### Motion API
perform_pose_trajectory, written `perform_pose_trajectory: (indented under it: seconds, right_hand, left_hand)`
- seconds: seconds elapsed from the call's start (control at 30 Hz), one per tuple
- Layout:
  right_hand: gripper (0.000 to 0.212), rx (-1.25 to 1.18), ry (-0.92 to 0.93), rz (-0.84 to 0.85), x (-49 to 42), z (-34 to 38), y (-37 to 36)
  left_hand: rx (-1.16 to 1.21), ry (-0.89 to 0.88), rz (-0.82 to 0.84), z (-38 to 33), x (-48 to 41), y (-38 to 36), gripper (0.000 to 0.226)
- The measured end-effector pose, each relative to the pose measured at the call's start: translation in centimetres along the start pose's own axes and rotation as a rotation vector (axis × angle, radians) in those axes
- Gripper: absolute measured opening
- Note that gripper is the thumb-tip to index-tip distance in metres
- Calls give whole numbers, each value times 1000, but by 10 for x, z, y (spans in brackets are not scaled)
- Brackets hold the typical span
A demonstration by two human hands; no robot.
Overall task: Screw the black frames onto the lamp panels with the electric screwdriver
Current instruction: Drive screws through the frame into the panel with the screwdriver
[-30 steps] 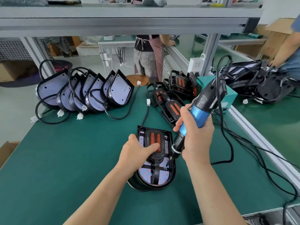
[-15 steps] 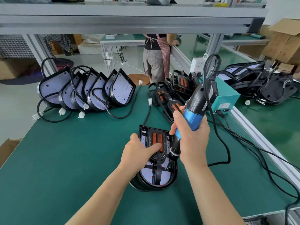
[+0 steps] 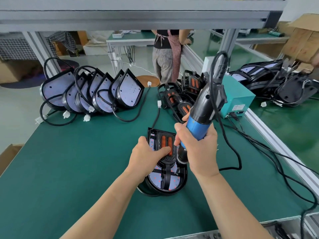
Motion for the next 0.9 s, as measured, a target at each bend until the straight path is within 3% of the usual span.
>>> perform_pose_trajectory:
  seconds: [0.17, 0.27, 0.33, 0.4, 0.53, 0.63, 0.67, 0.73, 0.8, 0.9]
  right_hand:
    - [23, -44, -12, 67, 1, 4, -9]
    - [17, -130, 64, -58, -5, 17, 11]
    - [33, -178, 85, -183, -8, 21, 36]
    - [37, -241, 51, -310, -7, 12, 65]
    - [23, -512, -101, -524, 14, -38, 120]
    - [27, -620, -173, -584, 31, -71, 148]
    - [27, -646, -183, -591, 34, -78, 154]
    - [27, -720, -182, -598, 37, -89, 163]
    - [27, -805, -160, -589, 36, -93, 168]
    - [29, -902, -142, -577, 34, -97, 170]
  left_hand:
    - [1, 12, 27, -4, 5, -1, 67]
    - [17, 19, 28, -3, 5, 0, 70]
    - [19, 30, 37, -3, 5, 0, 72]
    - [1, 48, 53, -3, 5, 0, 72]
    - [-89, 67, 49, 1, 2, 1, 72]
    - [-340, -69, -186, -22, 6, 12, 92]
    - [-418, -179, -269, -39, 10, 13, 86]
    - [-578, -383, -320, -73, 15, 1, 53]
    - [-767, -473, -217, -98, 7, -26, 19]
    - [-999, -502, 12, -115, -10, -77, 17]
Point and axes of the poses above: each hand's wrist, its own x-axis away from the middle knuckle, its own y-axis out of the back of the hand, z = x × y, the point moved 9 cm from there along -x, towards the middle knuckle, and after that the axes turned 15 degrees about z, right-handed, at the moved point
